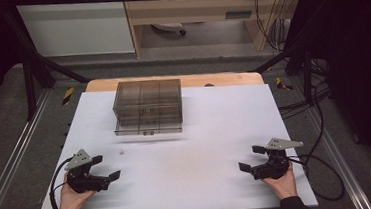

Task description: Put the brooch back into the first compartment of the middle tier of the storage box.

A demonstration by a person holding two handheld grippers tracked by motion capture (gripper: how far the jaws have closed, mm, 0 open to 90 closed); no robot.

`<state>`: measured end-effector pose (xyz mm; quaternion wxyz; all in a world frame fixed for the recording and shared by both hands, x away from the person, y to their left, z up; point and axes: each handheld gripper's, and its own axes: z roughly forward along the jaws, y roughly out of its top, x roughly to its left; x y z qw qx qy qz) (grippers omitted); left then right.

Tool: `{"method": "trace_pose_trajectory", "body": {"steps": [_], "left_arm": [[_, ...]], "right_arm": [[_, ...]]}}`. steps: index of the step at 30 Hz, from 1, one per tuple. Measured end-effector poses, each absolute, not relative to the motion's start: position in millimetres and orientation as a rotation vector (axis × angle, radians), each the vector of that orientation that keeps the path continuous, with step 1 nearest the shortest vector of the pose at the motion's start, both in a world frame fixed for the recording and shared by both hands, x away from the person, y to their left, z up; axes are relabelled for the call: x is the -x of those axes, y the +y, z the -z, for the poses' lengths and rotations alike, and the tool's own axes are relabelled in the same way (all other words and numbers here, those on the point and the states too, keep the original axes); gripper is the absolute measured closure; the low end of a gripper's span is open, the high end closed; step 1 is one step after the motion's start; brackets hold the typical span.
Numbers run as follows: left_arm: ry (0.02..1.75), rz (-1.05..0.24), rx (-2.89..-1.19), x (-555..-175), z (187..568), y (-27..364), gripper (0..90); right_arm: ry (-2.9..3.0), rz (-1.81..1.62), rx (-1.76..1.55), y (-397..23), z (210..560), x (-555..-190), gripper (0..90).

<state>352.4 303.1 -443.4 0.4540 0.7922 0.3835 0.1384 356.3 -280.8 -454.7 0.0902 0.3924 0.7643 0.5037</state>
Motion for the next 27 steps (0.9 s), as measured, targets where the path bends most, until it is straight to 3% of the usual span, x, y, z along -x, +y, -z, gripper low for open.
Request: {"method": "trace_pose_trajectory", "body": {"steps": [27], "left_arm": [[0.949, -0.34, -1.988, -360, 440, 290, 3.5]], "right_arm": [[2.276, -1.487, -1.164, -281, 454, -355, 0.5]]}}
